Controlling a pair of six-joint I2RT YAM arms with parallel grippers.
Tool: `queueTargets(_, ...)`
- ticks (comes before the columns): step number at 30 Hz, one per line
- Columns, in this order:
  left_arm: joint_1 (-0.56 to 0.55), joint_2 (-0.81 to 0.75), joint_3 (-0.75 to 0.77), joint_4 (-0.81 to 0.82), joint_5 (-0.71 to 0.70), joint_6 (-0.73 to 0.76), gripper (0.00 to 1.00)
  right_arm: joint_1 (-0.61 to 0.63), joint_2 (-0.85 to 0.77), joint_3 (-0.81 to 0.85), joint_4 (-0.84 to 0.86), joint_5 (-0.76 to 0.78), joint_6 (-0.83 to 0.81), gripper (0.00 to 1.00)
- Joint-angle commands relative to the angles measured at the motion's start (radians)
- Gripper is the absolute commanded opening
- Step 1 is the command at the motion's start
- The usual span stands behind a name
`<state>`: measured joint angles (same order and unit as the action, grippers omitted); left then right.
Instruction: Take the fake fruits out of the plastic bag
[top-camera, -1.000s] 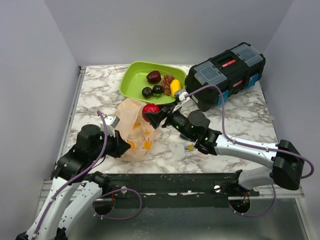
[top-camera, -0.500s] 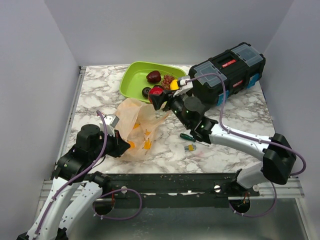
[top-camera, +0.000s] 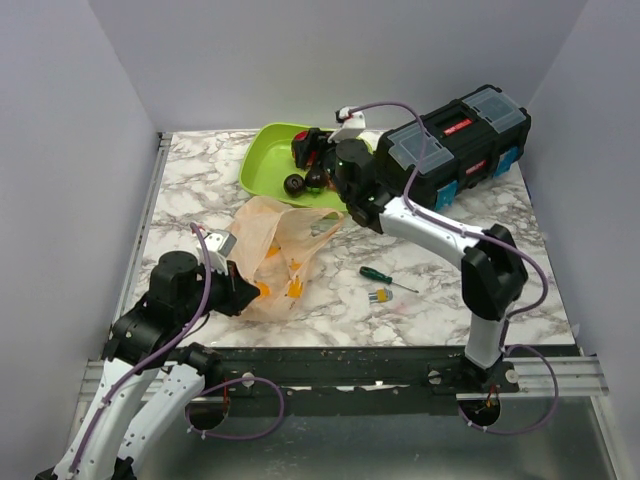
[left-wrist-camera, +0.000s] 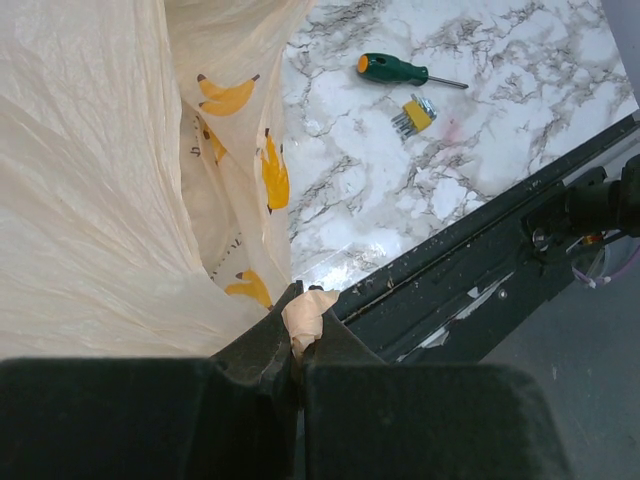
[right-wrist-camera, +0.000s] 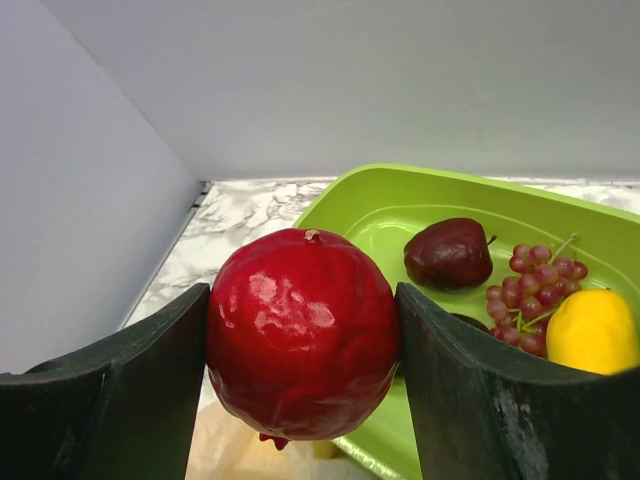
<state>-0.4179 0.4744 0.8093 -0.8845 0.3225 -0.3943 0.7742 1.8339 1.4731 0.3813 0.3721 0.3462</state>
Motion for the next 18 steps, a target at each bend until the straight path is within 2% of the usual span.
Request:
queueTargets(1, 0.007, -0.025, -0.005, -0.001, -0.005, -0.006, 0.00, -0.025, 0.144, 0.158, -0.115, 0.040, 0.010, 0.01)
queueTargets(8, 0.008, -0.035, -0.004, -0.002, -0.007, -0.006, 0.00, -0.049, 0.420, 0.491, -0.316, 0.066, 0.001, 0.01)
queueTargets(12, 0.008, -0.070, 0.004, -0.011, -0.053, -0.020, 0.00, -0.063, 0.519, 0.611, -0.394, 0.058, 0.010, 0.01)
queueTargets(15, 0.008, -0.100, 0.057, -0.029, -0.173, -0.057, 0.00, -0.081, 0.535, 0.614, -0.412, 0.010, 0.046, 0.01)
queueTargets(18, 0.008, -0.077, 0.187, -0.089, -0.411, -0.081, 0.00, -0.101, 0.541, 0.613, -0.412, -0.016, 0.070, 0.01)
